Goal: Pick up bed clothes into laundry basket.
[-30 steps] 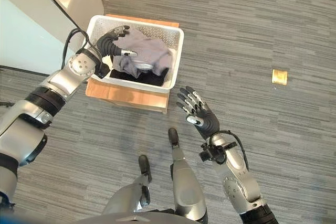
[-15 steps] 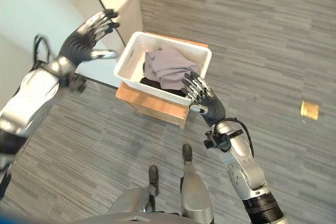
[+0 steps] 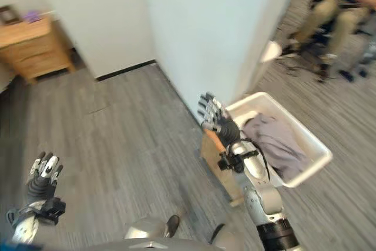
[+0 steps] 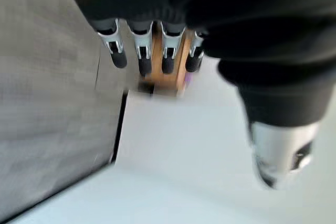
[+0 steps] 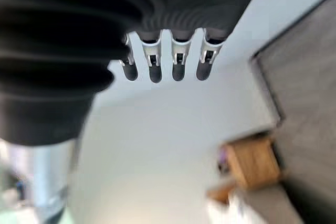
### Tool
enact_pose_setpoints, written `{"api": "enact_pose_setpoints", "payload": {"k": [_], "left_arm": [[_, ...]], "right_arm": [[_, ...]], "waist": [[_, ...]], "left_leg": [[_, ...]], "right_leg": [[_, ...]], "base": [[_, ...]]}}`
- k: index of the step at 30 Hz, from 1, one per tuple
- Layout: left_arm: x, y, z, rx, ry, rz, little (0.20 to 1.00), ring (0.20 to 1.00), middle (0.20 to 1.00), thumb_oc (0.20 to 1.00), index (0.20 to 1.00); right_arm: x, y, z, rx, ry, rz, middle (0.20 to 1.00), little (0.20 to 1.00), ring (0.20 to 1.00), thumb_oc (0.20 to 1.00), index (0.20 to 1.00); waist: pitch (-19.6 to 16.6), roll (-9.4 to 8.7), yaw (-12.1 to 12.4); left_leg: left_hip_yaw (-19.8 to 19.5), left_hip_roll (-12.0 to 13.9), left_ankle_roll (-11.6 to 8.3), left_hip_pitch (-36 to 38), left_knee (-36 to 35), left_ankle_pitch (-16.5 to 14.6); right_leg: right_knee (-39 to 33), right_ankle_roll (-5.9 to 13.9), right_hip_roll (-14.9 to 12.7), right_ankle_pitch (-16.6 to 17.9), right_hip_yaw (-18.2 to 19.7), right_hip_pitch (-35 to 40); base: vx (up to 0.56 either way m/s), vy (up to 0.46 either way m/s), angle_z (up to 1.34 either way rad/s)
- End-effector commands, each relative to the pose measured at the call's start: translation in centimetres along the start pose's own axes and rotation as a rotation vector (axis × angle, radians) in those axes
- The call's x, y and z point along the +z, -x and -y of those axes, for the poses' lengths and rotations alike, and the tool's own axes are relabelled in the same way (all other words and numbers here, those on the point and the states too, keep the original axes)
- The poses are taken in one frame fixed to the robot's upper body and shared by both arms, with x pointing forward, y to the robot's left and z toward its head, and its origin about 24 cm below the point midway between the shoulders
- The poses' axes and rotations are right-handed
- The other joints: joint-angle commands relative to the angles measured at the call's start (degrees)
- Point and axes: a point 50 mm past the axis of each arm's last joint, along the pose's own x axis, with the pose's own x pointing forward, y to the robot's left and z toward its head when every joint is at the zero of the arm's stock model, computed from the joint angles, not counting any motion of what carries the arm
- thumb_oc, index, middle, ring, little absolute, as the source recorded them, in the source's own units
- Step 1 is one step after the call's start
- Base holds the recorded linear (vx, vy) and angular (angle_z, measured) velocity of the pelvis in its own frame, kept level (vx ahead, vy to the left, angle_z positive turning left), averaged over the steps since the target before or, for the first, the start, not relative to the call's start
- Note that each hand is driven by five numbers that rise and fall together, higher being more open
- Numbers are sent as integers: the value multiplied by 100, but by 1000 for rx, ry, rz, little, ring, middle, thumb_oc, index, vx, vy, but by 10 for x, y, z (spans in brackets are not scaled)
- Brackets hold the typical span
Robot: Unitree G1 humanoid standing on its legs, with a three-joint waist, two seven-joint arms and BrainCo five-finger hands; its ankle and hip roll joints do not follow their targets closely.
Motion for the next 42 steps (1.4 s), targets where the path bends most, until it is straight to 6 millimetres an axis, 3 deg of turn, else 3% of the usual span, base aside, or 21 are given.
{"api": "enact_pose_setpoints", "payload": {"k": [1, 4, 5, 7, 10, 11, 12, 13, 14, 15, 17, 18, 21, 23, 31, 33, 34, 35, 36, 38, 42], "left_arm": [[37, -16, 24, -144, -79, 188, 1000, 1000, 1000, 1000, 1000], [40, -23, 46, -232, -60, 214, 1000, 1000, 1000, 1000, 1000], [38, -26, 54, -241, -48, 214, 1000, 1000, 1000, 1000, 1000], [32, -14, 52, -228, -22, 200, 1000, 1000, 1000, 1000, 1000], [24, -6, 49, -204, 36, 166, 1000, 1000, 1000, 1000, 1000], [23, -7, 50, -204, 44, 164, 1000, 1000, 1000, 1000, 1000], [23, -8, 51, -205, 45, 165, 1000, 1000, 1000, 1000, 1000], [17, -10, 52, -217, 42, 129, 1000, 1000, 1000, 1000, 1000], [12, -10, 55, -228, 52, 104, 1000, 1000, 1000, 1000, 1000], [8, -10, 57, -238, 50, 82, 1000, 1000, 1000, 1000, 1000], [4, -10, 58, -250, 34, 58, 1000, 1000, 1000, 1000, 1000], [3, -13, 59, -256, 18, 52, 1000, 1000, 1000, 1000, 1000], [-2, -13, 61, -245, 13, 29, 1000, 1000, 1000, 1000, 1000], [-4, -10, 59, -230, 9, 19, 1000, 1000, 1000, 1000, 1000], [-5, -3, 42, -167, -39, 13, 1000, 1000, 1000, 1000, 1000], [-4, -4, 40, -162, -58, 19, 1000, 1000, 1000, 1000, 1000], [-1, -6, 40, -170, -71, 32, 1000, 1000, 1000, 1000, 1000], [5, -11, 44, -200, -104, 58, 1000, 1000, 1000, 1000, 1000], [6, -13, 47, -208, -107, 69, 1000, 1000, 1000, 1000, 1000], [3, -15, 46, -194, -86, 59, 1000, 1000, 1000, 1000, 1000], [-5, -12, 48, -175, -23, 34, 1000, 1000, 1000, 1000, 1000]], "right_arm": [[28, 11, 21, -77, 103, 111, 1000, 1000, 1000, 1000, 1000], [32, 31, 39, -182, 145, 111, 1000, 1000, 1000, 1000, 1000], [31, 45, 50, -245, 168, 90, 1000, 1000, 1000, 1000, 1000], [30, 56, 57, -279, 141, 72, 1000, 1000, 1000, 1000, 1000], [33, 63, 68, -340, 137, 84, 1000, 1000, 1000, 1000, 1000], [35, 66, 73, -357, 159, 79, 1000, 1000, 1000, 1000, 1000], [36, 66, 73, -357, 159, 80, 1000, 1000, 1000, 1000, 1000], [39, 71, 83, -421, 190, 82, 1000, 1000, 1000, 1000, 1000], [38, 77, 87, -461, 195, 80, 1000, 1000, 1000, 1000, 1000], [37, 84, 92, -505, 210, 70, 1000, 1000, 1000, 1000, 1000], [29, 97, 98, -585, 175, 62, 1000, 1000, 1000, 1000, 1000], [23, 109, 103, -650, 151, 58, 1000, 1000, 1000, 1000, 1000], [8, 112, 99, -662, 92, 18, 1000, 1000, 1000, 1000, 1000], [-4, 109, 95, -629, 78, -42, 1000, 1000, 1000, 1000, 1000], [-19, 91, 78, -505, 46, -106, 1000, 1000, 1000, 1000, 1000], [-21, 90, 76, -491, 52, -118, 1000, 1000, 1000, 1000, 1000], [-21, 91, 77, -492, 68, -123, 1000, 1000, 1000, 1000, 1000], [-20, 90, 77, -502, 82, -117, 1000, 1000, 1000, 1000, 1000], [-20, 86, 76, -499, 71, -105, 1000, 1000, 1000, 1000, 1000], [-23, 85, 73, -486, 41, -104, 1000, 1000, 1000, 1000, 1000], [-27, 77, 70, -434, 36, -138, 1000, 1000, 1000, 1000, 1000]], "waist": [[14, -141, -403], [45, -154, -639], [62, -233, -809], [-51, -319, -692], [-2, -504, -712], [77, -594, -759], [75, -602, -761], [153, -711, -993], [173, -767, -1146], [166, -816, -1295], [62, -822, -1538], [-65, -774, -1760], [-204, -568, -1788], [-281, -471, -1766], [-192, -446, -1498], [-70, -456, -1481], [-15, -434, -1520], [14, -422, -1738], [-15, -402, -1812], [18, -422, -1780], [-60, -477, -1618]], "left_leg": [[-849, 155, -117, 592, -1169, 507], [-1250, 69, -238, 550, -1172, 607], [-1224, 35, -328, 533, -1105, 493], [-1248, 184, -535, 440, -1251, 591], [-738, 326, -684, -129, -610, 489], [-263, 341, -604, -321, -109, 396], [-263, 309, -604, -368, -56, 398], [1262, 688, -392, -521, 210, 219], [2109, 949, -432, -500, 333, 172], [2863, 1219, -425, -395, 639, 67], [3605, 1409, -446, -139, 874, -51], [4425, 1603, -513, 159, 674, -51], [4278, 1480, -629, 453, -910, 171], [3977, 1414, -600, 597, -1369, 286], [3759, 1225, -412, 709, -1366, 252], [3656, 1082, -260, 736, -1371, 204], [3586, 1059, -211, 711, -1374, 243], [3239, 1008, -212, 647, -1386, 245], [3131, 984, -241, 608, -1412, 287], [3003, 971, -310, 610, -1360, 299], [2912, 990, -382, 524, -1343, 411]], "right_leg": [[-2262, -90, 616, 482, 1074, 539], [-2704, -3, 657, 445, 1692, 663], [-3111, -53, 348, 487, 1159, 897], [-3463, -118, 137, 647, 501, 1216], [-3691, -233, 52, 599, 128, 1537], [-3612, -294, 10, 523, 102, 1605], [-3610, -280, -7, 536, 105, 1579], [-3557, -362, -109, 406, -350, 1696], [-3563, -350, -257, 453, -789, 1734], [-3540, -361, -375, 464, -1212, 1745], [-3615, -414, -438, 464, -1826, 1786], [-3599, -399, -505, 437, -2462, 1842], [-3583, -219, -556, 449, -2937, 1947], [-3590, -227, -486, 411, -2981, 1966], [-3178, -192, -607, 390, -2831, 1904], [-2433, -28, -912, 681, -2802, 1614], [-2120, 53, -965, 806, -2623, 1440], [-2118, 113, -500, 663, -1536, 1193], [-2528, 67, -295, 552, -1138, 1129], [-3180, -51, -291, 630, -920, 1275], [-3667, -132, -257, 659, -1077, 1627]], "base": [[290, -131, 205], [194, -125, 244], [163, -364, 277], [134, -474, 238], [137, -351, 131], [37, -179, 167], [-53, -269, 127], [-183, -253, 147], [-251, -336, 256], [-261, -202, 258], [-228, -133, 169], [-160, -39, 284], [-15, 53, 216], [11, 77, 70], [-18, 96, 24], [-74, 142, -9], [-106, 82, 8], [-69, -3, 20], [-6, -59, 61], [24, -61, 127], [9, -98, 36]]}}
